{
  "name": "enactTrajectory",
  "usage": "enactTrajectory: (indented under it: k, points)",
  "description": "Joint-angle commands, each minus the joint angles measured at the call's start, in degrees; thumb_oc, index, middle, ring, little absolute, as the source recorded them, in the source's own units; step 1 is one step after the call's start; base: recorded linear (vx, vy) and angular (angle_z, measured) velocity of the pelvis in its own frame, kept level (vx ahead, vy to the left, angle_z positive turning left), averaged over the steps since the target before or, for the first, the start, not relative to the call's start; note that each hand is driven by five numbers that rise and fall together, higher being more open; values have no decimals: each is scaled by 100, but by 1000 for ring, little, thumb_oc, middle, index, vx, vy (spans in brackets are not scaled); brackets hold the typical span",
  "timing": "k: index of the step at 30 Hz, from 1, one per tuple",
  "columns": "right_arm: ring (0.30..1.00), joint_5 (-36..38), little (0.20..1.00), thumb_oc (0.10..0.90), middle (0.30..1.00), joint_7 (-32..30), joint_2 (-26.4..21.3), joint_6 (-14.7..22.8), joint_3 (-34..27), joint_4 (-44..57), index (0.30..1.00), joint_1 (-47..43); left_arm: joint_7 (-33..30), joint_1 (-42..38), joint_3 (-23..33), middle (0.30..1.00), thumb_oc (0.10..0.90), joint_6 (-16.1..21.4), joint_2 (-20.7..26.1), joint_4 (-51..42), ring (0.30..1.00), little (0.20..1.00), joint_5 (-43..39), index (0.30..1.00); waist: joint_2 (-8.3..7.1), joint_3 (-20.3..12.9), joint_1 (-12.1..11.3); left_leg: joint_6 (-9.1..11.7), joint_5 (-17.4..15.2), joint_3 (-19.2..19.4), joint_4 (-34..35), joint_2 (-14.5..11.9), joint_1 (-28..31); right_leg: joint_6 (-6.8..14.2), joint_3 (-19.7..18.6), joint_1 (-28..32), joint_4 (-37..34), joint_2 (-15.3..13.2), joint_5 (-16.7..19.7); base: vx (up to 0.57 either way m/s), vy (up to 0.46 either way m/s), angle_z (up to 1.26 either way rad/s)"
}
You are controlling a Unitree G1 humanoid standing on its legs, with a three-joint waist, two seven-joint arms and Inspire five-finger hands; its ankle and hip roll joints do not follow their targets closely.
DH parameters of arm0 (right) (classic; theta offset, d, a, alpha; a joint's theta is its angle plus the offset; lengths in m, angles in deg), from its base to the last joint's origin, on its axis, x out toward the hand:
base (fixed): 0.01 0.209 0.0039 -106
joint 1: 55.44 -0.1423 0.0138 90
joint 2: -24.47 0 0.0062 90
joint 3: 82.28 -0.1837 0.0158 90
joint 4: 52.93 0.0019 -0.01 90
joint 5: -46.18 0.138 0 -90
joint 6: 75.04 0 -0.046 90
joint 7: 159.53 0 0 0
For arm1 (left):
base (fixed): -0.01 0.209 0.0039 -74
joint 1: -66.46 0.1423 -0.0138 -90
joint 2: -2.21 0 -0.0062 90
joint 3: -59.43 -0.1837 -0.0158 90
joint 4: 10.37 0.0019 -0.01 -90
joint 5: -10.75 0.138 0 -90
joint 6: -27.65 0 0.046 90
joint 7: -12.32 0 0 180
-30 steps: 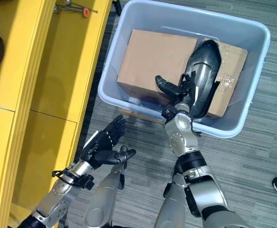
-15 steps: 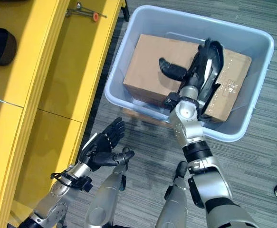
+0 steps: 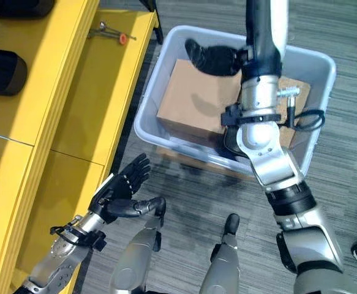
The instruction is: Move parts from the plastic box to the shelf.
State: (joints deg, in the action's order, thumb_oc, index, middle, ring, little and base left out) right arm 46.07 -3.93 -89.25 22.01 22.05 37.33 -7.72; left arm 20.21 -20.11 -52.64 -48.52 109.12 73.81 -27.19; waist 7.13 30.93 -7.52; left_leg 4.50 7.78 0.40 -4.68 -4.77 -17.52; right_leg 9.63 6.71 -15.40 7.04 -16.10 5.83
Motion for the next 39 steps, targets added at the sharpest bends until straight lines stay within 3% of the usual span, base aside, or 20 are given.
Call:
enactTrajectory:
  k: [1, 2, 3, 4, 6, 7, 8, 9, 11, 12, 14, 15, 16, 17, 19, 21, 24, 27, 35, 39]
  points:
    - [1000, -687, 1000, 900, 1000, 329, -662, 259, -359, 930, 1000, 17, 228, 228, 297, 1000, 900, 664, 39, -934, 1000, 1000, -81, 1000, -72, -113, 196, -328, -423, 388, -114, 291, 220, -242, 231, 73, 451, 340, -438, -30, -100, -6]
    - [1000, -898, 1000, 900, 1000, 490, -801, 141, -439, 953, 1000, 192, 213, 235, 319, 1000, 900, 667, 50, -939, 1000, 1000, -62, 1000, -94, -113, 242, -321, -420, 399, -116, 261, 221, -245, 218, 57, 471, 356, -443, -40, -122, -12]
    - [1000, -560, 1000, 900, 1000, 959, -1151, -408, -483, 828, 1000, 441, 197, 262, 378, 1000, 900, 714, 90, -916, 1000, 1000, -57, 1000, -134, -113, 308, -303, -412, 409, -125, 210, 206, -266, 173, 26, 503, 397, -462, -19, -106, -13]
    - [1000, 638, 1000, 900, 1000, 622, -1449, -454, -477, 727, 1000, 655, 241, 310, 409, 1000, 900, 765, 94, -907, 1000, 1000, -70, 1000, -163, -113, 344, -282, -400, 430, -94, 170, 238, -285, 153, 58, 470, 433, -480, -19, -85, -17]
    - [1000, 1322, 1000, 900, 1000, 350, -1412, -373, -709, 530, 1000, 975, 289, 348, 486, 1000, 900, 786, 137, -923, 1000, 1000, -81, 1000, -206, -113, 400, -260, -391, 427, -78, 129, 261, -306, 149, 70, 478, 472, -512, 1, -49, -15]
    - [1000, 1305, 1000, 900, 1000, 295, -1381, -372, -775, 478, 1000, 1039, 312, 349, 513, 1000, 900, 781, 151, -924, 1000, 1000, -96, 1000, -214, -113, 406, -257, -379, 423, -77, 118, 250, -313, 144, 57, 476, 486, -503, -17, -76, -17]
    - [1000, 686, 1000, 900, 1000, 176, -1224, 3, -1051, 54, 1000, 1209, 357, 369, 595, 1000, 900, 730, 169, -989, 1000, 1000, -141, 1000, -240, -113, 429, -269, -390, 425, -71, 103, 238, -332, 130, 19, 501, 526, -532, -40, -75, -16]
    - [1000, -5, 1000, 900, 1000, 288, -1239, 84, -1143, -55, 1000, 1218, 357, 335, 595, 1000, 900, 726, 188, -973, 1000, 1000, -147, 1000, -241, -113, 441, -271, -396, 411, -70, 93, 223, -341, 132, -12, 529, 544, -552, -38, -89, -12]
    - [1000, -404, 1000, 900, 1000, 503, -1302, -105, -1176, -31, 1000, 1239, 355, 281, 572, 1000, 900, 711, 197, -951, 1000, 1000, -161, 1000, -232, -113, 455, -272, -390, 392, -78, 87, 198, -350, 131, -41, 564, 562, -564, -22, -76, -13]
    - [1000, -1024, 1000, 900, 1000, 681, -1526, -254, -988, -62, 1000, 1123, 290, 189, 524, 1000, 900, 644, 231, -998, 1000, 1000, -143, 1000, -226, -113, 441, -287, -384, 354, -115, 92, 134, -375, 123, -87, 608, 589, -589, -27, -81, -13]
    - [1000, -1078, 1000, 900, 1000, 718, -1662, -453, -843, -63, 1000, 1069, 244, 153, 494, 1000, 900, 638, 233, -979, 1000, 1000, -152, 1000, -219, -113, 442, -277, -366, 350, -113, 81, 112, -389, 127, -111, 620, 606, -591, -20, -53, -8]
    - [1000, -666, 1000, 900, 1000, 697, -1718, -534, -726, -106, 1000, 1022, 202, 132, 476, 1000, 900, 637, 221, -962, 1000, 1000, -150, 1000, -215, -113, 443, -268, -347, 348, -102, 75, 107, -407, 125, -112, 614, 627, -592, 0, 0, 0]
    - [1000, 229, 1000, 900, 1000, 548, -1689, -702, -663, -181, 1000, 983, 178, 102, 466, 1000, 900, 617, 203, -946, 1000, 1000, -149, 1000, -221, -113, 446, -252, -333, 346, -98, 61, 104, -429, 133, -111, 617, 643, -609, 0, 0, 0]
    - [1000, 540, 1000, 900, 1000, 516, -1640, -752, -663, -235, 1000, 973, 184, 89, 465, 1000, 900, 601, 191, -942, 1000, 1000, -149, 1000, -222, -113, 446, -247, -332, 343, -97, 56, 103, -438, 134, -111, 619, 648, -617, 0, 0, 0]
    - [1000, 2293, 1000, 900, 1000, 449, -924, -891, -911, -889, 1000, 670, 203, -127, 436, 1000, 900, 385, 63, -930, 1000, 1000, -145, 1000, -185, -113, 389, -241, -350, 292, -67, 75, 83, -490, 154, -147, 662, 674, -691, 0, 0, 0]
    - [1000, 3083, 1000, 900, 1000, 662, -455, -1013, -876, -1476, 1000, 103, 171, -326, 292, 1000, 900, 268, -7, -899, 1000, 1000, -62, 1000, -129, -113, 283, -258, -357, 255, -89, 93, 6, -517, 179, -243, 743, 664, -722, -6, -6, -2]
    - [1000, 3167, 1000, 900, 1000, 656, -28, -1114, -578, -2160, 1000, -831, 104, -564, 45, 1000, 900, 170, -129, -827, 1000, 1000, -88, 1000, -11, -113, 166, -250, -347, 229, -75, 144, -19, -555, 178, -273, 777, 642, -745, 17, 96, 2]
    - [1000, 2602, 1000, 900, 1000, 579, 121, -1032, -469, -2361, 1000, -812, 47, -449, -4, 1000, 900, 292, -175, -816, 1000, 1000, -91, 1000, 51, -113, 135, -282, -355, 240, -74, 216, 12, -558, 168, -266, 807, 569, -734, 43, 172, 10]
    - [1000, 1416, 1000, 900, 1000, 733, -12, -954, -402, -2103, 1000, -775, 81, -395, 7, 1000, 900, 335, -116, -828, 1000, 1000, -97, 1000, 25, -113, 101, -315, -370, 220, -105, 258, 19, -507, 180, -254, 816, 510, -693, 7, 42, 5]
    - [1000, -31, 1000, 900, 1000, 842, -373, -938, -110, -1854, 1000, -814, 94, -371, 19, 1000, 900, 387, -81, -844, 1000, 1000, -155, 1000, -21, -113, 82, -318, -355, 213, -106, 265, 17, -471, 216, -212, 761, 499, -655, -2, 8, 0]
